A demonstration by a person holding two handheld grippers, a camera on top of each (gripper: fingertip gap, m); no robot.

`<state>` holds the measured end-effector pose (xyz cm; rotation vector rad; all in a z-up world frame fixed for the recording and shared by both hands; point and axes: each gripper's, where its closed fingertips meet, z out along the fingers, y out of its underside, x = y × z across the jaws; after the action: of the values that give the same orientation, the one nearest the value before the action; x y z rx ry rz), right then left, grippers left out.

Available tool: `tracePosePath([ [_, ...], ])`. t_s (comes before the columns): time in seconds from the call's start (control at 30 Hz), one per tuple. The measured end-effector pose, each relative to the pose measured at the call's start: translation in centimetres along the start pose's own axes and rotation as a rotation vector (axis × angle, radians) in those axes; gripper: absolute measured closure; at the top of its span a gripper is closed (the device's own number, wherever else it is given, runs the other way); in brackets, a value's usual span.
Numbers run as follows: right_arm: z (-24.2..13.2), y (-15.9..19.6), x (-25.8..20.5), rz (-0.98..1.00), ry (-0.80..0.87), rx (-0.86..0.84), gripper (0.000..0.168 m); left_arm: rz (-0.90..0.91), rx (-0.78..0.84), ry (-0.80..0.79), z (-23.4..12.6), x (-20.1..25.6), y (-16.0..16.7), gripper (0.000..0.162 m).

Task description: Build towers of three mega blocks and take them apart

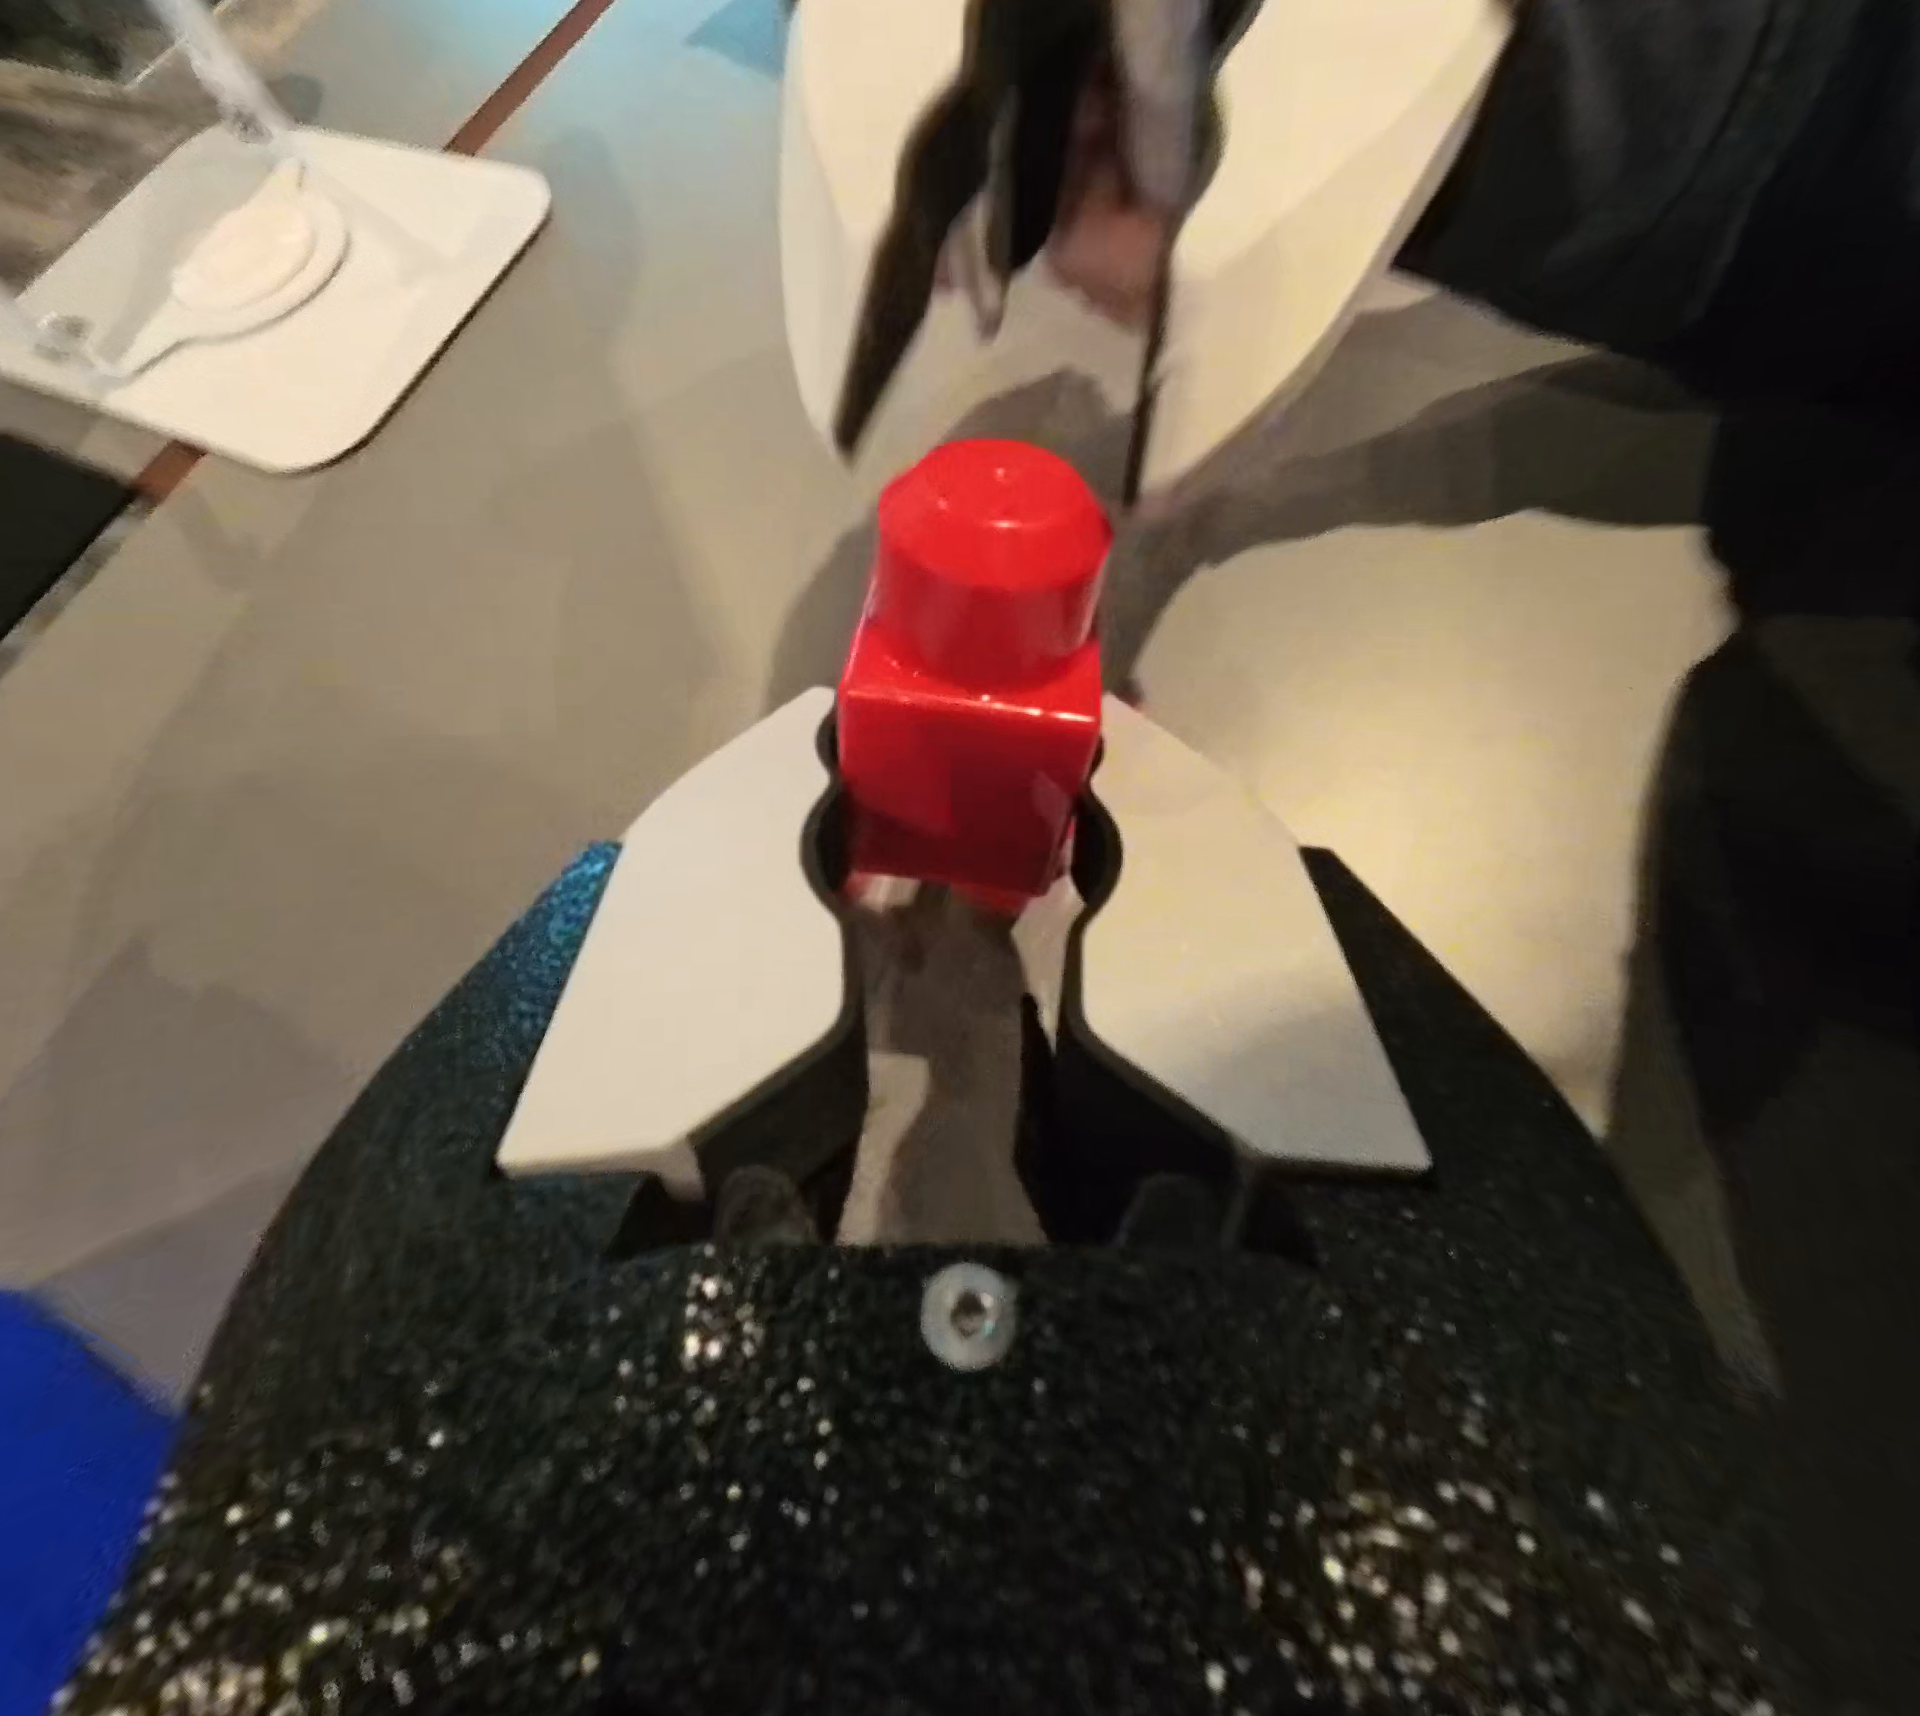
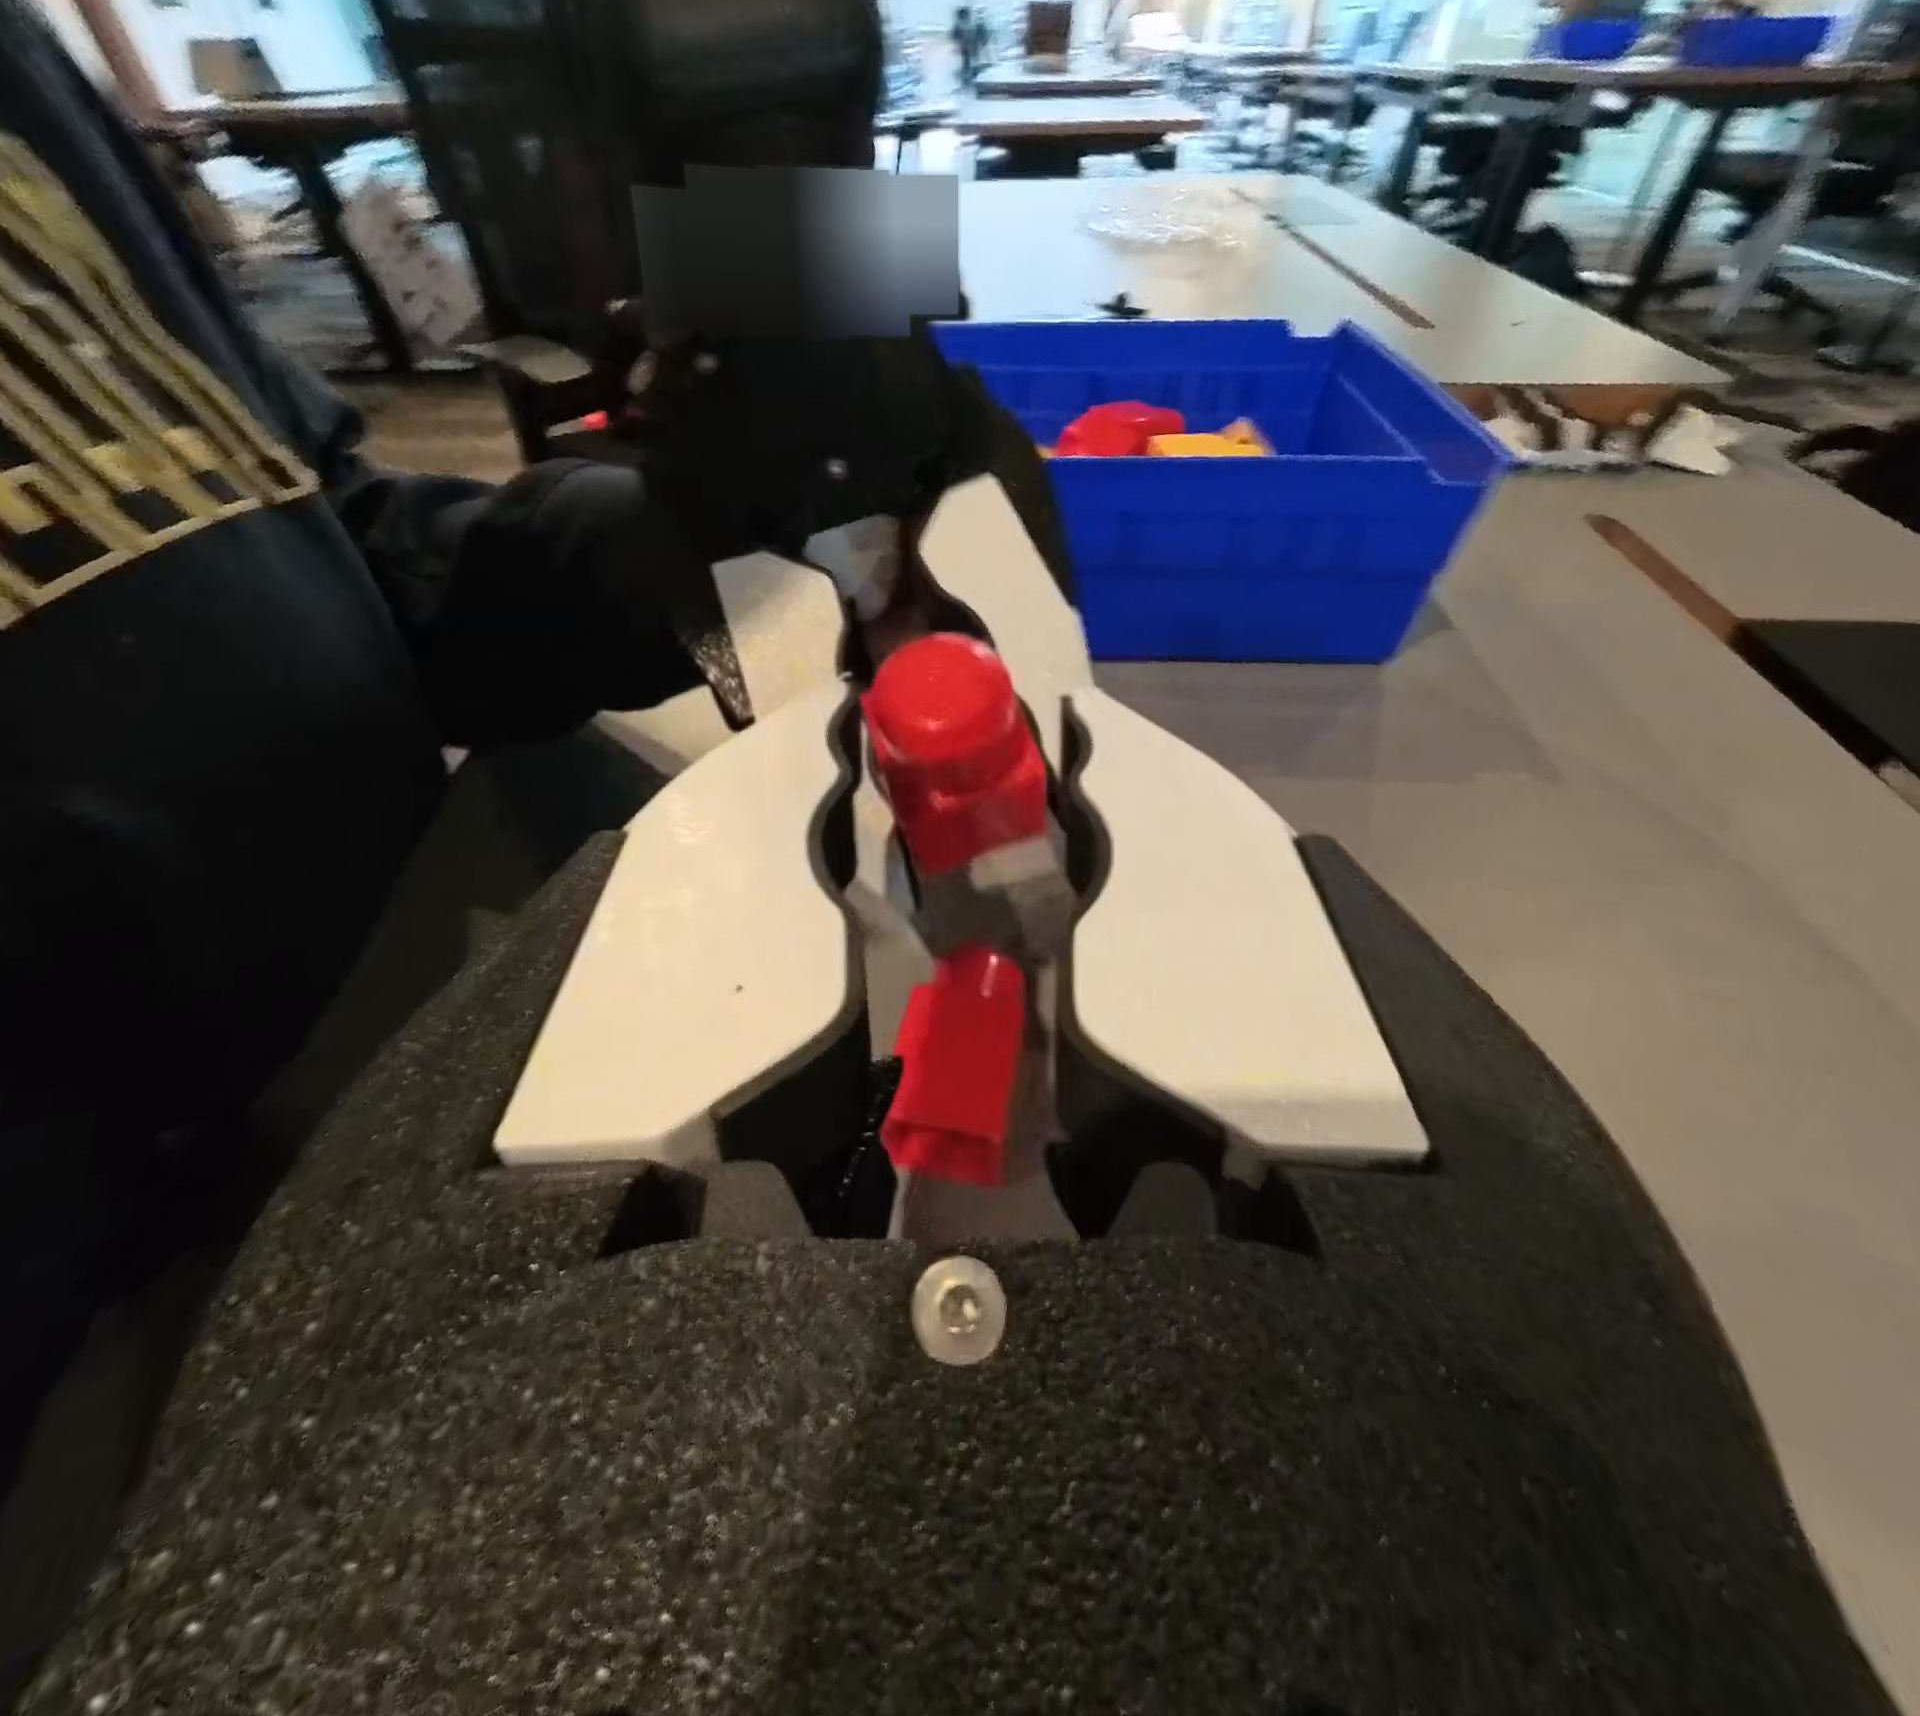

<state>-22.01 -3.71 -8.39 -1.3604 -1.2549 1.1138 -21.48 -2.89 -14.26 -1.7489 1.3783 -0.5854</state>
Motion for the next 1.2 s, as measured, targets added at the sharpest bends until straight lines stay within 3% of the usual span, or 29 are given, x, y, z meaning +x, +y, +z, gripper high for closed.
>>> tracePosePath([
  [0.03,-0.4,0.6,0.6,0.032,0.030,-0.034,0.127,-0.007,-0.024,-0.044,-0.5,-0.9,0.7,0.123],
  [0.17,-0.1,6.1,0.5,0.134,0.050,-0.431,0.114,-0.078,-0.068,-0.190,-3.2,-3.8,2.9,0.123],
  [0.3,1.0,9.9,-0.1,0.116,0.088,-0.783,0.116,-0.094,-0.095,-0.267,-4.5,-4.7,3.5,0.123],
  [0.53,1.6,13.0,0.3,0.051,0.150,-1.108,0.124,-0.043,-0.145,-0.313,-4.7,-4.8,3.5,0.123],
  [0.6,1.6,13.2,0.2,0.048,0.143,-1.115,0.132,-0.049,-0.137,-0.312,-4.7,-4.8,3.4,0.123],
  [0.67,1.3,12.0,0.7,0.061,0.160,-1.022,0.132,-0.059,-0.122,-0.309,-4.9,-4.8,3.4,0.123],
  [0.73,1.3,8.9,1.6,0.137,0.180,-0.776,0.132,-0.075,-0.097,-0.289,-5.0,-4.6,3.1,0.123],
  [0.83,0.7,0.4,2.8,0.145,0.169,-0.188,0.133,-0.134,-0.024,-0.189,-4.4,-3.6,2.2,0.123],
  [0.93,-1.7,-7.3,1.4,0.092,0.057,0.412,0.133,-0.229,0.118,0.020,-3.2,-1.2,-0.1,0.123],
  [1.03,-1.6,-7.7,0.5,0.165,-0.070,0.542,0.133,-0.282,0.187,0.162,-2.4,0.5,-1.7,0.123],
  [1.2,0.0,-6.9,-0.4,0.210,-0.158,0.563,0.133,-0.260,0.163,0.213,-1.6,1.7,-2.1,0.123],
])
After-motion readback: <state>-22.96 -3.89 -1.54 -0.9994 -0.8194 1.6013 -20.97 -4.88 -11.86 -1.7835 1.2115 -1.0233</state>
